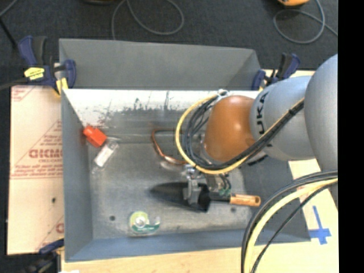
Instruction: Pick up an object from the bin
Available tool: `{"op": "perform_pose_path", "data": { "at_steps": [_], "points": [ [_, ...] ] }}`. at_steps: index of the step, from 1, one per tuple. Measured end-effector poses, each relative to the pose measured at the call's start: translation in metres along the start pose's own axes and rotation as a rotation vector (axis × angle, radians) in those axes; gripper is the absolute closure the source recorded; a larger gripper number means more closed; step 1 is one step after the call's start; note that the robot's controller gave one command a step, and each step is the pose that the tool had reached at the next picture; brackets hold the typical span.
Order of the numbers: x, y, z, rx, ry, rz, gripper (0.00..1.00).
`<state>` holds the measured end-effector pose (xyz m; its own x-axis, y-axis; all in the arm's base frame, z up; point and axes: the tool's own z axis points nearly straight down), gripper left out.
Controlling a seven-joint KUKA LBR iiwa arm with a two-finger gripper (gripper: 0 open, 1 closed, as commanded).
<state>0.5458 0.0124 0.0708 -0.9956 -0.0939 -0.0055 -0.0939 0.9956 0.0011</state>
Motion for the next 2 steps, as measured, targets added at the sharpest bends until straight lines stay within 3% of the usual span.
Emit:
{"op": "perform_pose_path", "data": {
  "at_steps": [1, 2],
  "points": [
    [0.0, 0.0, 0.0, 0.0, 0.0, 0.001, 1.0],
    [-0.005, -0.03, 0.0, -0.004, -0.003, -0.019, 1.0]
  ]
}}
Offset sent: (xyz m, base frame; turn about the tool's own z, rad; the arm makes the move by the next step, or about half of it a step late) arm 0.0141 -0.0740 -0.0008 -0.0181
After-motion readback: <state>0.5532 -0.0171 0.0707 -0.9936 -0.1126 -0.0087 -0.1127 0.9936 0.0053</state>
